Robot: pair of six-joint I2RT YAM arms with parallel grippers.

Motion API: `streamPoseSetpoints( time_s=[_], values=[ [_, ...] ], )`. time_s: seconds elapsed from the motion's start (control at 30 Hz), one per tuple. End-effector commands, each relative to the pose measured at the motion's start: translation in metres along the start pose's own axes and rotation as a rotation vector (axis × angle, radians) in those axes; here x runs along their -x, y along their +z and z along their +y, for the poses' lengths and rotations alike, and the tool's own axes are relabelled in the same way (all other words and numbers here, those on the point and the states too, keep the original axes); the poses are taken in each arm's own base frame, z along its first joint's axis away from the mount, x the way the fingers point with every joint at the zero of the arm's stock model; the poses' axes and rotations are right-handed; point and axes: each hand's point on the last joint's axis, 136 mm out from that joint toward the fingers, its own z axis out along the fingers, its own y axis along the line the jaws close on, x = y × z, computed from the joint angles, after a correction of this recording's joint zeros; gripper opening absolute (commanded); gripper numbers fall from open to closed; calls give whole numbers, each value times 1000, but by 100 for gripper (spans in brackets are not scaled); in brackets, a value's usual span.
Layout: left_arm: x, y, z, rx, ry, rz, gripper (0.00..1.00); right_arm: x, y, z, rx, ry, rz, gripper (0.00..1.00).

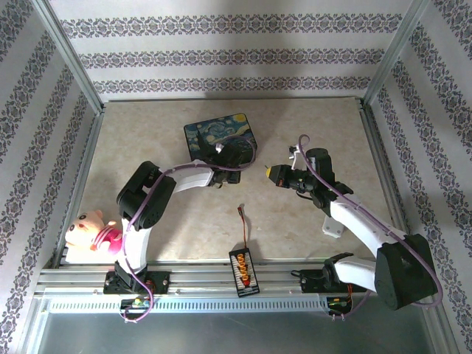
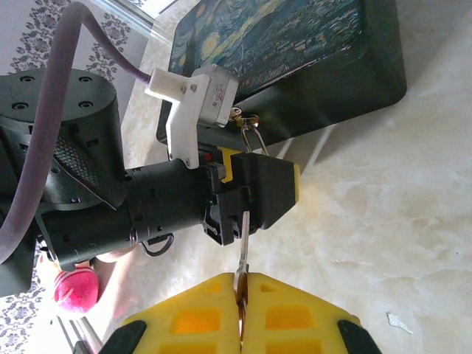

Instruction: Unlock the padlock with the key

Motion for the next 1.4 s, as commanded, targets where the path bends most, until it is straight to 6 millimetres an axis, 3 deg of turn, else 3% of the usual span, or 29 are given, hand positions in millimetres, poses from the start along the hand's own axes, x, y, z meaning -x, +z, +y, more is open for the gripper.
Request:
streamPoseSetpoints(
  time_s=[0.0,0.23,0.43,0.77,0.87,0.93,0.97,1.37],
  values=[
    [-12,1,32,215,-23,17,55,3,0,-1,-7,-3,-9,0],
    [-6,1,30,258,-50,-6,54,5,5,0,4,-9,7,0],
    [2,-1,16,216,-48,-27,45,7,9,1,12,-12,15,0],
    [-9,0,9,159,-115,6,24,-1,17,-9,-22,-13,39,0],
    [-13,-3,6,126,-143,15,27,-12,23,-15,-45,-16,55,0],
    [-16,-4,6,122,-141,30,40,-17,25,-19,-52,-8,59,0],
    [-18,-4,7,124,-139,37,41,-18,26,-21,-53,-5,61,0],
    [-20,0,21,195,-123,10,36,-15,28,-19,-50,-16,56,0]
  ],
)
